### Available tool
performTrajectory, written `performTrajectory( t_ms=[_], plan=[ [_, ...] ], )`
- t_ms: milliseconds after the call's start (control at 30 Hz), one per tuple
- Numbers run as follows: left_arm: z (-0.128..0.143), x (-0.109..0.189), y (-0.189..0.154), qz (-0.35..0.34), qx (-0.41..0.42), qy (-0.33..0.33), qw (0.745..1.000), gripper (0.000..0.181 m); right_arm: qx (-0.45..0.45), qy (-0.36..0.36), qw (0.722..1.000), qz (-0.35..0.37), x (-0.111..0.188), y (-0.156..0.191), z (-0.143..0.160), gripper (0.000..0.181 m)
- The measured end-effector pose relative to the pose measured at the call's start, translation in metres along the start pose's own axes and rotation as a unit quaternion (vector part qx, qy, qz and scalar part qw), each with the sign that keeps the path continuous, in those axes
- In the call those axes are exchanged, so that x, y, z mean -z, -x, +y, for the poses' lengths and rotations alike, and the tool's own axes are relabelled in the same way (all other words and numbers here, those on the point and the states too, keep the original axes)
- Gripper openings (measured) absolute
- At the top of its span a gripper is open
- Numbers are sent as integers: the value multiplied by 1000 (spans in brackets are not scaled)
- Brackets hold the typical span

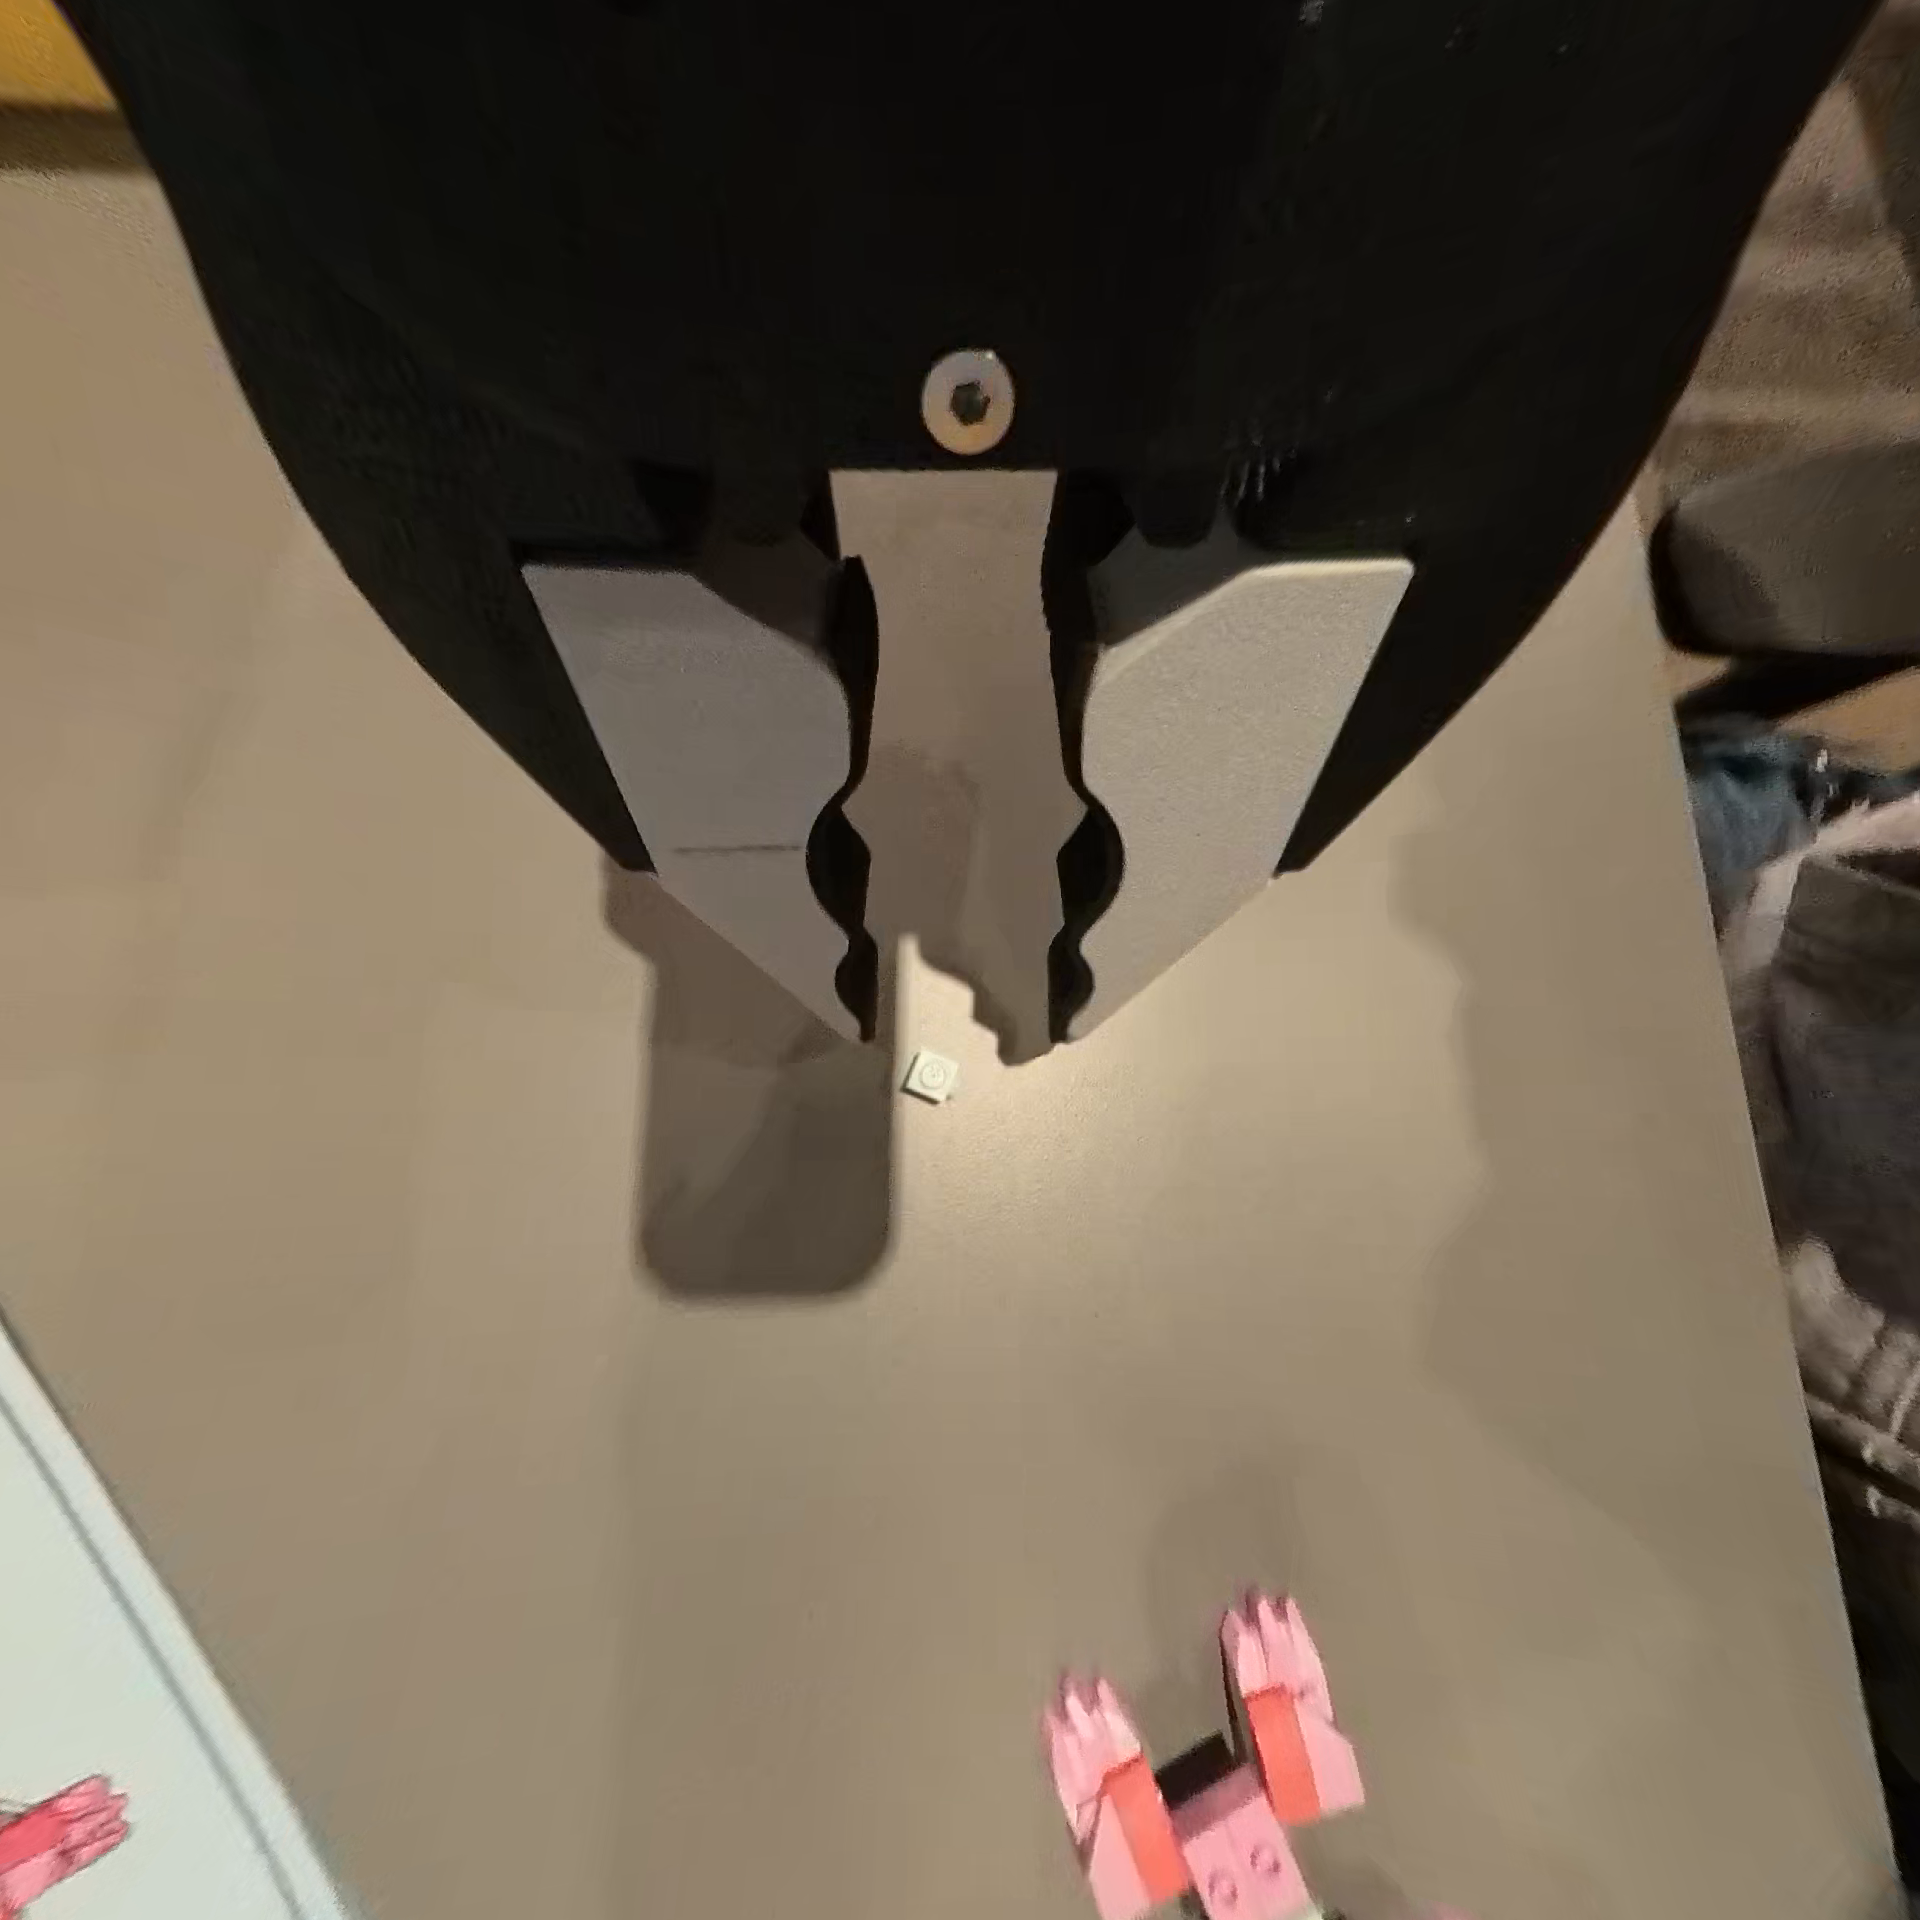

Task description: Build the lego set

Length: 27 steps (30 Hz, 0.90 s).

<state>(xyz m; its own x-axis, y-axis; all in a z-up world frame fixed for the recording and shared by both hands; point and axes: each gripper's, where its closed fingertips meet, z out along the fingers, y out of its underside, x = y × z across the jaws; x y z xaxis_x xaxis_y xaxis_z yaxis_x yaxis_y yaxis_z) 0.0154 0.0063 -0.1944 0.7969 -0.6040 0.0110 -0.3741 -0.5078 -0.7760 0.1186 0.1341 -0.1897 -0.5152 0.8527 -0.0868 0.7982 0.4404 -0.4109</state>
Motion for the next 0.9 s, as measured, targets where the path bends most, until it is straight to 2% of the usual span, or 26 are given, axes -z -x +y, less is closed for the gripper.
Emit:
performTrajectory(
  t_ms=[133,267,400,500,700,900],
  plan=[
    [0,0,0,1,1,0,1000,19,-25,-64,998,-4,-1,6,-2,31],
    [0,0,0,3,3,0,1000,18,-34,-89,992,-80,-2,33,-6,26],
    [0,0,0,3,3,0,1000,19,-49,-130,990,-22,0,14,-12,28],
    [0,0,0,4,4,0,1000,18,-52,-135,989,1,-4,6,-8,30],
    [0,0,0,4,4,0,1000,19,-59,-152,984,-69,-4,32,-11,28],
    [0,0,-1,4,4,0,1000,19,-51,-187,981,18,0,6,-17,34]
  ],
)
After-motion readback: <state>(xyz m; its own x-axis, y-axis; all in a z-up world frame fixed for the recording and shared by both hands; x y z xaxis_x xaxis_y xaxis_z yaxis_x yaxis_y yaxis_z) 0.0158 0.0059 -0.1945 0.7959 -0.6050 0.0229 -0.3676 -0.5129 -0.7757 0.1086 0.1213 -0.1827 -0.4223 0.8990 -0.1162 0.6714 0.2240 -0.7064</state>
